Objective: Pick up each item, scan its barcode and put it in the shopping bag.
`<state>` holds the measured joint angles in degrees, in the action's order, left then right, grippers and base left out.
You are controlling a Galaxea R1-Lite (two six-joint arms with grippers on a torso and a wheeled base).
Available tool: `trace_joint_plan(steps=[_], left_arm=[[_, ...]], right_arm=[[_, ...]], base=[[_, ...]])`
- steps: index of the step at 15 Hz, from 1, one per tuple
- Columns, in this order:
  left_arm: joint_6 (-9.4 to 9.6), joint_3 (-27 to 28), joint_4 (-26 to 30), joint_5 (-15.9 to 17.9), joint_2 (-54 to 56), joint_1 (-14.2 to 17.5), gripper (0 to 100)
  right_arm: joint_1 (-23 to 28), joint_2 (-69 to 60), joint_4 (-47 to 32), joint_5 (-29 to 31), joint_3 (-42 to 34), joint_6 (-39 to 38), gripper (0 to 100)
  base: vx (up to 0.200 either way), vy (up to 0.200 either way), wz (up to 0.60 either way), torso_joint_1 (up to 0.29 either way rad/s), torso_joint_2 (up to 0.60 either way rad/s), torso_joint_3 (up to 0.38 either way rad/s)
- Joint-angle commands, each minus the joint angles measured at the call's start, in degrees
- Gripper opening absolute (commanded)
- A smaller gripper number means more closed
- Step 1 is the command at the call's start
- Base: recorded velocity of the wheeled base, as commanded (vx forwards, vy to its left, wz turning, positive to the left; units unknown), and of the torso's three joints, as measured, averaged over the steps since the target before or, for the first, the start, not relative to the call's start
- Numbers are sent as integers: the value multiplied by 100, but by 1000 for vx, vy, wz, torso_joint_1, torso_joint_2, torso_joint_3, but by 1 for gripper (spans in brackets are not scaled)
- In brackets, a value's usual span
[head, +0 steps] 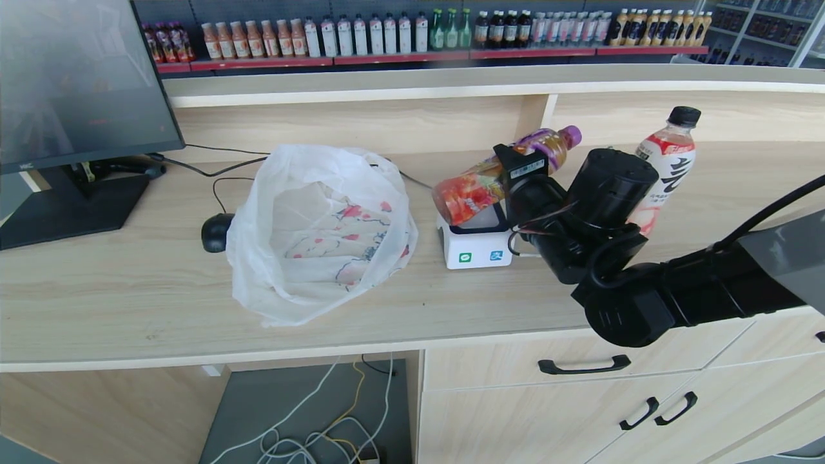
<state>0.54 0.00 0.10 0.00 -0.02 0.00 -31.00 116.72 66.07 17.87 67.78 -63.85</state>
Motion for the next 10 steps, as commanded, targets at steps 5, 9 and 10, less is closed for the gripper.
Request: trace_joint_plan(steps=[5,9,10], left_arm=[[-1,0,-1,0,-6,0,100],[-1,0,-1,0,-6,0,100],[-1,0,-1,0,2,0,100]], right_arm=[[-11,17,2,-3,-19,5,0],[-20,-18,2,-3,-19,31,0],[-38,-115,2,-3,-19,145,0]], base=[[0,0,0,0,0,0],[0,0,0,0,0,0],[0,0,0,0,0,0]])
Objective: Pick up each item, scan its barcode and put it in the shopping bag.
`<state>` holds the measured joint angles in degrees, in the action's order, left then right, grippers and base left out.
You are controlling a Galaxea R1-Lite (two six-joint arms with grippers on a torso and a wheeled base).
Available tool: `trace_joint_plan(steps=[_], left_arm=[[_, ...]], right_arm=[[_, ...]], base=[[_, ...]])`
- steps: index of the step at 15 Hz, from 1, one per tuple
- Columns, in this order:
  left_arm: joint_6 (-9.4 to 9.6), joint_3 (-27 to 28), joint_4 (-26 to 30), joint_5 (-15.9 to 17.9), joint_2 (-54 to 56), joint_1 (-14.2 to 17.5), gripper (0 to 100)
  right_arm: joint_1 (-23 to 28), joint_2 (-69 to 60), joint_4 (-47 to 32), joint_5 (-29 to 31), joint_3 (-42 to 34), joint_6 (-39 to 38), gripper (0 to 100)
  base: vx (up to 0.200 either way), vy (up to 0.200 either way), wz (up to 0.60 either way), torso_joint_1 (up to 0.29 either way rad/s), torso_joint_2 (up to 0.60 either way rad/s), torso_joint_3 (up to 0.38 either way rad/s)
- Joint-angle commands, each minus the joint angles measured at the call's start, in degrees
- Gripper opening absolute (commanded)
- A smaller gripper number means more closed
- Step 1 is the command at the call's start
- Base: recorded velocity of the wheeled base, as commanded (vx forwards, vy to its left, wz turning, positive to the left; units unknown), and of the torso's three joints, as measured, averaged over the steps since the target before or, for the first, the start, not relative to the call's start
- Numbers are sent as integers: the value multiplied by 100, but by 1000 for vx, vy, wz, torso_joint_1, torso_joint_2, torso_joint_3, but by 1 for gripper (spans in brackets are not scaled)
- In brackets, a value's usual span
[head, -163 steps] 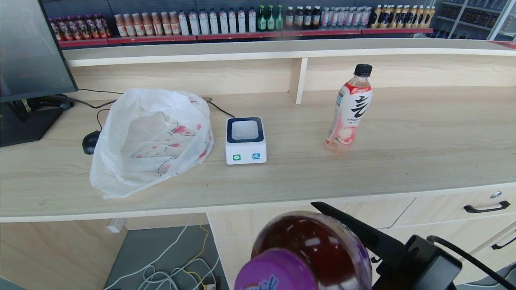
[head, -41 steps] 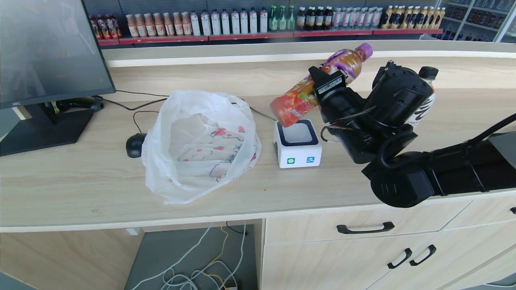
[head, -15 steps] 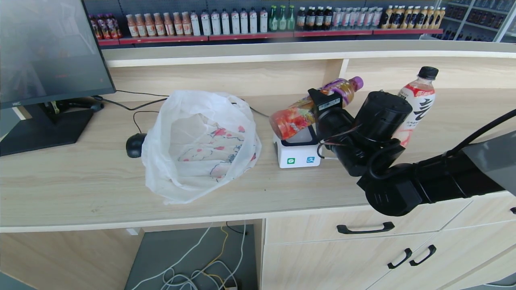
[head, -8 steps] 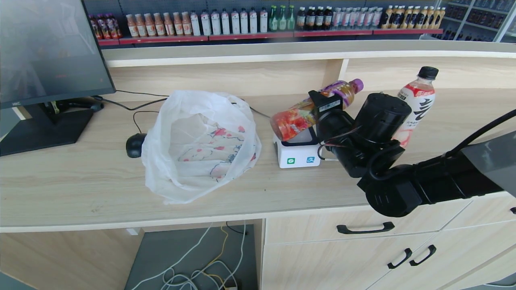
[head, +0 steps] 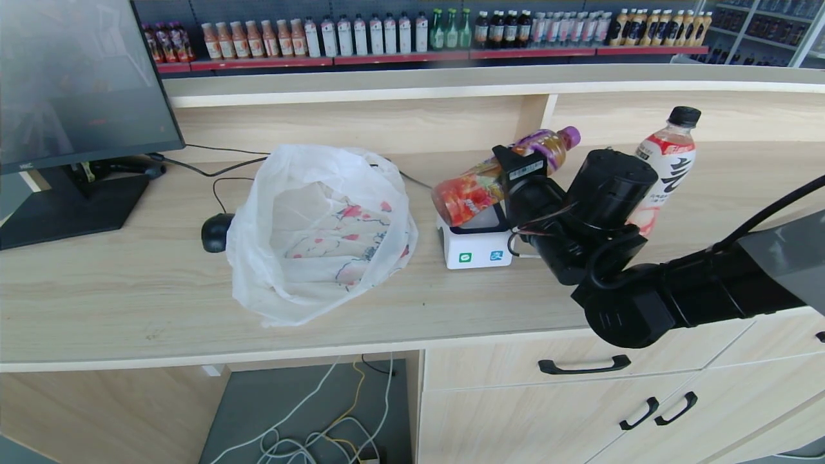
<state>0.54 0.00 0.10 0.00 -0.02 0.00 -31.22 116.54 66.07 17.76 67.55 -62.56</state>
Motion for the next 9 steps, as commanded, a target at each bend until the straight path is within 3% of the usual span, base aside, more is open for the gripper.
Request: trace_joint_plan(steps=[1,6,8,9], left_arm=[[-1,0,-1,0,2,0,100],[-1,0,-1,0,2,0,100],[-1,0,-1,0,-6,0,100],[-1,0,-1,0,2,0,100]], right_arm=[[-95,-193,11,-45,4,253,0],[-385,-668,99,-282,-5,1378,0],[-464,-738,477,-300,-5,1853,0],[-508,-809,811,-335,-119,2459,0]], base=[[0,0,0,0,0,0],[0,0,0,0,0,0],[0,0,0,0,0,0],[0,0,0,0,0,0]])
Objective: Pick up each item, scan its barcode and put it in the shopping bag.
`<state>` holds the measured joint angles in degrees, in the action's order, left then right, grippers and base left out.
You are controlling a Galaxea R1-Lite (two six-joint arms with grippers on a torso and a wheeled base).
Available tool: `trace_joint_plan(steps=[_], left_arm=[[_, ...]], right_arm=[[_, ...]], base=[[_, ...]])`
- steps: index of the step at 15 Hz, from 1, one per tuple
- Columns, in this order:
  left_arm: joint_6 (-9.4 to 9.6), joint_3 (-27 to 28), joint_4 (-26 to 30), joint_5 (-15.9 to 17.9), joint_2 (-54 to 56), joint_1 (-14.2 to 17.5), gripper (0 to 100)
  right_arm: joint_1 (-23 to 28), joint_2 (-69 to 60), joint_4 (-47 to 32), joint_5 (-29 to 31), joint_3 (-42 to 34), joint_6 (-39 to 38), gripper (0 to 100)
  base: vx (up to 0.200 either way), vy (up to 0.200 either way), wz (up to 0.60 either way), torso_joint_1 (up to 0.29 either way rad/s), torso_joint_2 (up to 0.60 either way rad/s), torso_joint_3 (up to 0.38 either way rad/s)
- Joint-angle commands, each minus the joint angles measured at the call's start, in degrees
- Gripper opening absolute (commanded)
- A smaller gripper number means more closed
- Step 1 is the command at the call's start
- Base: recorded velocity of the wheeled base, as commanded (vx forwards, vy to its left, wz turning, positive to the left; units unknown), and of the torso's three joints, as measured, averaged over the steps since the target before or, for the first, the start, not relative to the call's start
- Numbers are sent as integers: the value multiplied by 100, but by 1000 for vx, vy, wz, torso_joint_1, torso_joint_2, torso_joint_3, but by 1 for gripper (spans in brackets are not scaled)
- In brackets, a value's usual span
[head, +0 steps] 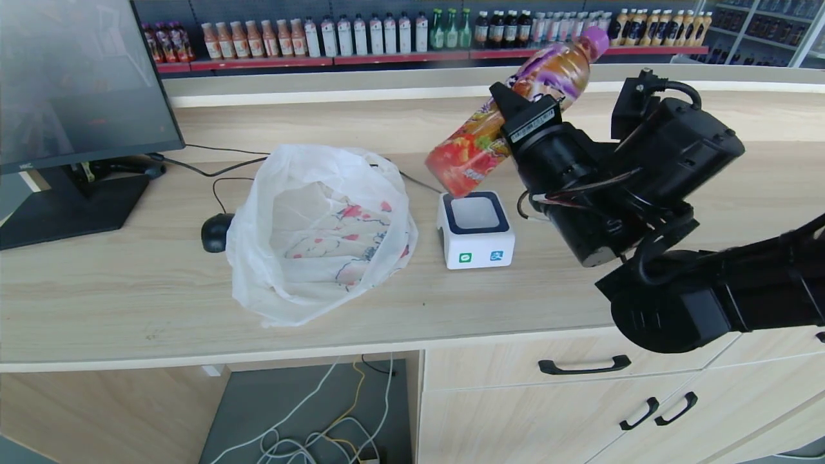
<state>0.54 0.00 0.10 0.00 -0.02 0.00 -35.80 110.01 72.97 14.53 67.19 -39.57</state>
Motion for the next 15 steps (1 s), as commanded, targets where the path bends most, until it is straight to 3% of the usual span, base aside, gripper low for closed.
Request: trace_joint_plan(steps=[1,4,5,7,9,10,12,15], left_arm=[[-1,0,-1,0,2,0,100],[-1,0,-1,0,-6,0,100],[-1,0,-1,0,2,0,100],[17,0,-1,0,-6,0,100],[17,0,-1,0,2,0,100],[17,0,-1,0,-6,0,100],[17,0,-1,0,2,0,100],[25,0,-1,0,2,0,100]], right_arm=[[-164,-278,376,-64,-286,556,0],[-269,-384,982,-601,-998,1742,0],[-322,-322,1588,-1119,-1420,2340,0],[-296,-331,1703,-1436,-1745,3017,0],[-296,-348,1703,-1444,-1762,3210,0],[-269,-384,1703,-1479,-1938,3939,0],[-260,-419,1703,-1453,-2228,4440,0],[-216,-454,1703,-1418,-2343,4739,0]], base=[[0,0,0,0,0,0],[0,0,0,0,0,0],[0,0,0,0,0,0],[0,0,0,0,0,0],[0,0,0,0,0,0],[0,0,0,0,0,0],[0,0,0,0,0,0],[0,0,0,0,0,0]])
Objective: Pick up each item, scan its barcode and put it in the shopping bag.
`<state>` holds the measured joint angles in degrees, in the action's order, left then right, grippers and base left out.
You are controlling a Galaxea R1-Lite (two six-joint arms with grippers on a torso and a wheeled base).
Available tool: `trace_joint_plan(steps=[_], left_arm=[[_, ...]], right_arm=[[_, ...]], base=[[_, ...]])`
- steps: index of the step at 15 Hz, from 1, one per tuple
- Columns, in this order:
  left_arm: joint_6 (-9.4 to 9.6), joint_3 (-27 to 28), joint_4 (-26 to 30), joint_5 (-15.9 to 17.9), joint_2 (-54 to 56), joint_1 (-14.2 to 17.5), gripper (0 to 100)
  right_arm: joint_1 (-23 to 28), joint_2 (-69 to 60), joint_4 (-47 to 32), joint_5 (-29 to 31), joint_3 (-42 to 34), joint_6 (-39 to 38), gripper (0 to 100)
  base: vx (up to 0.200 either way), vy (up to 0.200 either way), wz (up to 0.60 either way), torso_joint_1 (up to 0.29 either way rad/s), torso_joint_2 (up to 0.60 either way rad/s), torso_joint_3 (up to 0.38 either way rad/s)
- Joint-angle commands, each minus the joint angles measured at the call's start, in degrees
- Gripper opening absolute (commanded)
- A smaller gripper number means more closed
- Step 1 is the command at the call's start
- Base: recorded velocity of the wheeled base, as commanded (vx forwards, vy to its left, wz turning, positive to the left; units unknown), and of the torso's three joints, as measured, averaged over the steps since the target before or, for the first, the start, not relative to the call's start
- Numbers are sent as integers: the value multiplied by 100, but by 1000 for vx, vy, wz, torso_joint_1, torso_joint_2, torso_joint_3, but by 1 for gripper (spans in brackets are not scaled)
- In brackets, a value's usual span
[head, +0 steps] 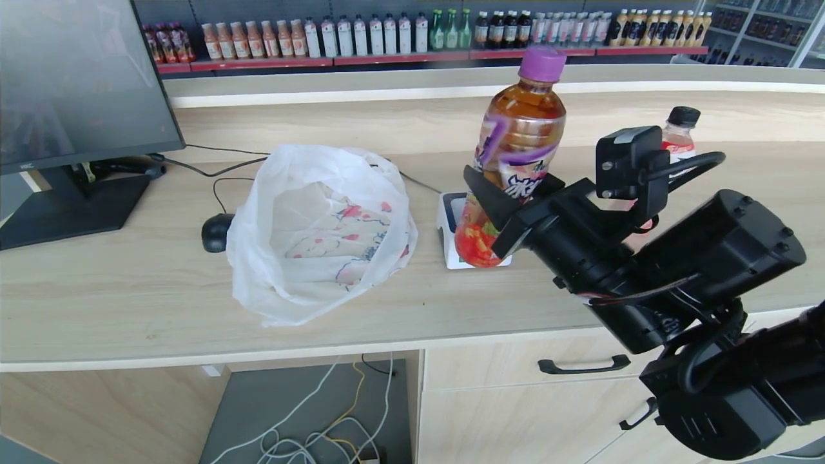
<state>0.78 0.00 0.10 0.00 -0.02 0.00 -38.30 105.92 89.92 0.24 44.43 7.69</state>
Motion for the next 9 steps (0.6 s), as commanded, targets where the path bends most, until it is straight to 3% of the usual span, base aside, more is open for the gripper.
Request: trace_joint_plan(steps=[1,3,9], left_arm=[[-8,0,-1,0,2,0,100],[-25,0,-1,0,2,0,100],[-34,0,-1,0,-6,0,100]], right_arm=[[209,-125,8,64,-163,39,0],[280,-195,8,239,-374,154,0],[297,-37,8,301,-216,189,0]], base=[[0,0,0,0,0,0],[0,0,0,0,0,0],[0,200,0,2,-1,4]])
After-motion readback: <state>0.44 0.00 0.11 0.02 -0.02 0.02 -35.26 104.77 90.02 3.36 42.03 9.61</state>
